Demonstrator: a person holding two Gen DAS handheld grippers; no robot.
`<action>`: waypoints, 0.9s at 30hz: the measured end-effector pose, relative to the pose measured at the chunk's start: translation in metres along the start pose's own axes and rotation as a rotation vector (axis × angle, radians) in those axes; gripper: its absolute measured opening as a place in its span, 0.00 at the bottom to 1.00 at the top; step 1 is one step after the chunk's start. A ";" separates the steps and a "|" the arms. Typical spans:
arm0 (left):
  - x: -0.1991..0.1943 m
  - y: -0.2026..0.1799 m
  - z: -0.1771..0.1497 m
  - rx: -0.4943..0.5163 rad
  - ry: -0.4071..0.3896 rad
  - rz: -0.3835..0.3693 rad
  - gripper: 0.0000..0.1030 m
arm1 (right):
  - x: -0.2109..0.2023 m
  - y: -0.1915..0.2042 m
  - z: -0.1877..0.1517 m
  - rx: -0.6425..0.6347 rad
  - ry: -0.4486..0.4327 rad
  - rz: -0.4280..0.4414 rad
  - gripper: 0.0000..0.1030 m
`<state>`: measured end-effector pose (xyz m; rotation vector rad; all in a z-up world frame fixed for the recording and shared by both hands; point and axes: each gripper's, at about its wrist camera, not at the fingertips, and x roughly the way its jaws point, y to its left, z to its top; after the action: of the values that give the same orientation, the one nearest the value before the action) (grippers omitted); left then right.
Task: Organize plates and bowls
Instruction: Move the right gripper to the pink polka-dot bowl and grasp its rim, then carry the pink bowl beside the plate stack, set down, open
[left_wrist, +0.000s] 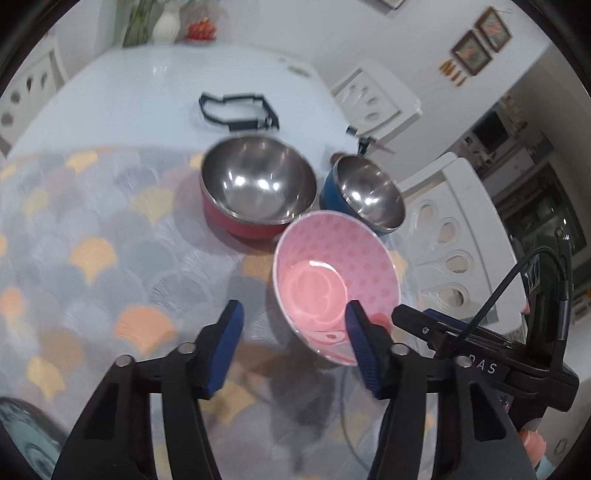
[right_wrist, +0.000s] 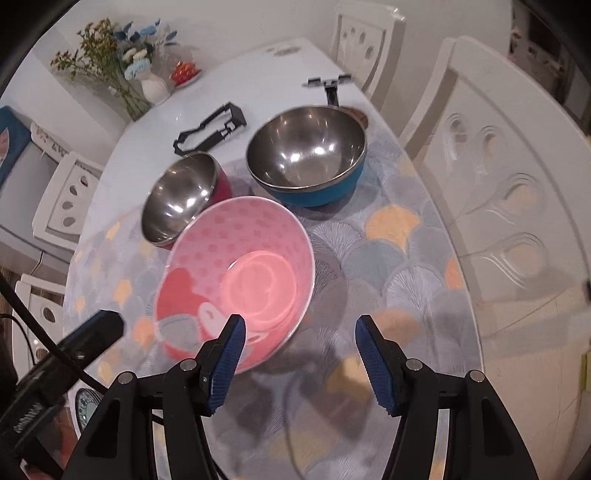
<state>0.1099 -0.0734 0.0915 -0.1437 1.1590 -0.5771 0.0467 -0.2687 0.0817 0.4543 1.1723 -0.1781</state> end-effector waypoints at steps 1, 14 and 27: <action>0.004 -0.001 -0.001 -0.011 0.006 0.002 0.47 | 0.006 -0.001 0.003 -0.015 0.009 0.004 0.58; 0.041 0.005 -0.010 -0.103 0.013 0.028 0.16 | 0.049 -0.009 0.021 -0.132 0.046 0.045 0.42; 0.038 -0.004 -0.018 -0.099 -0.017 0.075 0.16 | 0.063 0.003 0.011 -0.190 0.108 0.086 0.18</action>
<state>0.1032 -0.0923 0.0543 -0.1885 1.1716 -0.4518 0.0816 -0.2641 0.0279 0.3494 1.2592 0.0328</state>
